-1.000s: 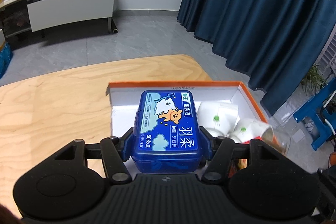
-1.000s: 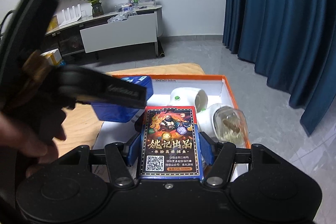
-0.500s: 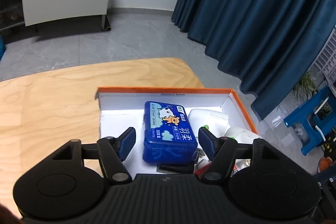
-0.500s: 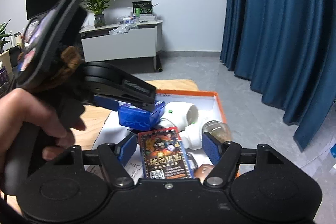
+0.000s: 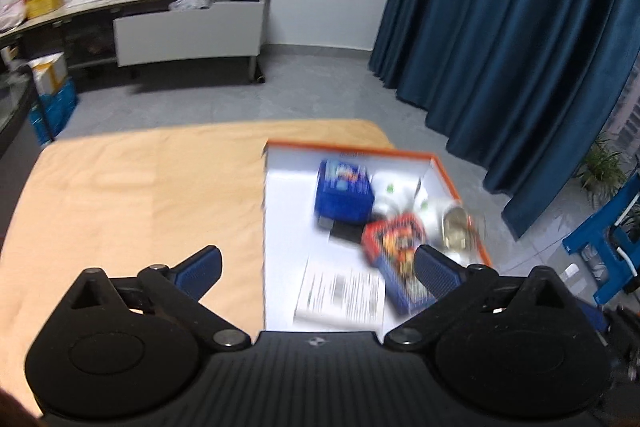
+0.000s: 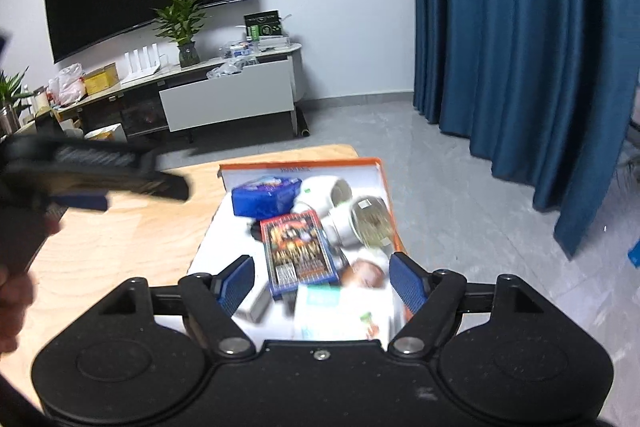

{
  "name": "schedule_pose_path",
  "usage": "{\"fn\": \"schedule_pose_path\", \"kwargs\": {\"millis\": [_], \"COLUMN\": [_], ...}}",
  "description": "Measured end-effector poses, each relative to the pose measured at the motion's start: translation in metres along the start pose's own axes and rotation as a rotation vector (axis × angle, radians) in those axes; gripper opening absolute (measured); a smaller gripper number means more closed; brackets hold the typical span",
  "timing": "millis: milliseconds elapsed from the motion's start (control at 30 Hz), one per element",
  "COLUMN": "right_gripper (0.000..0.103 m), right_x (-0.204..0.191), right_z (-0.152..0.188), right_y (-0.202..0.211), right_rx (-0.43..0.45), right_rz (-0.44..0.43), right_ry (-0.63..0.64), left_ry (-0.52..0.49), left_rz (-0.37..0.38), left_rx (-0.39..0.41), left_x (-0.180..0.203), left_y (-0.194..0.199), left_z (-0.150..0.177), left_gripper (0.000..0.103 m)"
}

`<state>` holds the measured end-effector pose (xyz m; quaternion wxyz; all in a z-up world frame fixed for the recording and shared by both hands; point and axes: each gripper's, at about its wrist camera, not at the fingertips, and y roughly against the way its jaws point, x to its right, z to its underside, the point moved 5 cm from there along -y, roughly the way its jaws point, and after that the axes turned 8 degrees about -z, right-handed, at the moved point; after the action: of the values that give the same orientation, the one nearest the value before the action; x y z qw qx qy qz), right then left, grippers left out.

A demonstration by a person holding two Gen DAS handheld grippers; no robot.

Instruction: Organize rigid objects

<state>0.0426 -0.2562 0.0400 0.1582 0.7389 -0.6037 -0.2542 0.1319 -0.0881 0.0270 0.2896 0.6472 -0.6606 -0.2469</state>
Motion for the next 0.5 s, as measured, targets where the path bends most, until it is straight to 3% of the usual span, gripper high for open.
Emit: {"fn": "schedule_pose_path", "kwargs": {"millis": [233, 500], "right_gripper": [0.088, 0.088], "right_x": [0.017, 0.018], "right_z": [0.026, 0.058], "right_y": [0.025, 0.038], "right_rx": [-0.053, -0.131], "right_rz": [0.007, 0.023], "right_ry": [-0.069, -0.056], "left_ry": [-0.018, -0.035], "left_rz": [-0.021, -0.054], "left_rx": [-0.05, -0.053], "left_x": [0.008, 0.015], "left_y": [0.029, 0.043], "left_z": [0.061, 0.095], "left_gripper": [0.103, 0.103]}}
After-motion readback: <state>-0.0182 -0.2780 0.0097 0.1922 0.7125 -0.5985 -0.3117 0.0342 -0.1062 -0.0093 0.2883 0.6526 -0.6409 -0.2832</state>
